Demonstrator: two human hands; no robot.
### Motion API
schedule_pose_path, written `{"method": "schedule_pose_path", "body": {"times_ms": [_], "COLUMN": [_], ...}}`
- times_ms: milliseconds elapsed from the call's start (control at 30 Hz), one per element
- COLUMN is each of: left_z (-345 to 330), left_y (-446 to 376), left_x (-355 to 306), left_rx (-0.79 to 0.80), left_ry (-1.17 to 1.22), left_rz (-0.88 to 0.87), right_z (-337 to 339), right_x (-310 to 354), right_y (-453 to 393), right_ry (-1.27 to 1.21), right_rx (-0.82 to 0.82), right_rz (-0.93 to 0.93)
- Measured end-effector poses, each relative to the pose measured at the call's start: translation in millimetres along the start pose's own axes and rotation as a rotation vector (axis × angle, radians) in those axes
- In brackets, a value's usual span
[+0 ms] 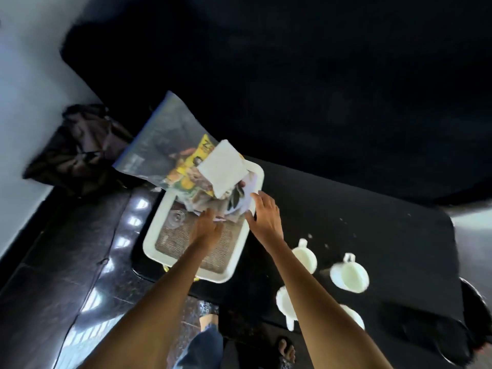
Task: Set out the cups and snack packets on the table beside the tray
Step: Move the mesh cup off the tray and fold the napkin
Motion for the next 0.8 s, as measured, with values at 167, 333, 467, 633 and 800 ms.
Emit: {"method": "schedule_pose_path", "body": {"times_ms": [167,333,467,633,800], "left_z": [18.2,18.1,21.6,21.8,27.6], "left_y": [-47.3,-66.8,-71.6,-65.3,-51.8], "left_x": [15.1,9.2,9.8,9.4,2.9], "left_rx": [-0.026,0.021,0.032,0.066,0.101], "left_ry": [0.153,0.144,0.112,0.094,0.08], "left_rz": [0.097,0.027,-0.006,-0.048,-0.02], "right_z": [-12.6,-15.8,-24.2,-32.4,-9.6], "right_x": [48.8,103.4,129.6,115.2,82.0], "right_y": [-72.1,-127.4,-140.4,-139.0,-113.1], "right_ry": [0.115,0.402,0.596,0.665,0.479], "right_rx": [0.031,0.058,0.056,0.131,0.164], "right_rz": [0.107,0.369,0.541,0.386,0.292]}}
Point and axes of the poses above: each hand's wrist, its own y-axis away from the middle knuckle, its own z-axis out of the back of the hand, x = y × z, the point moved 10 cm from there along -y, towards the middle knuckle, and after that the axes turned 3 degrees about -x, right-handed, at the moved point
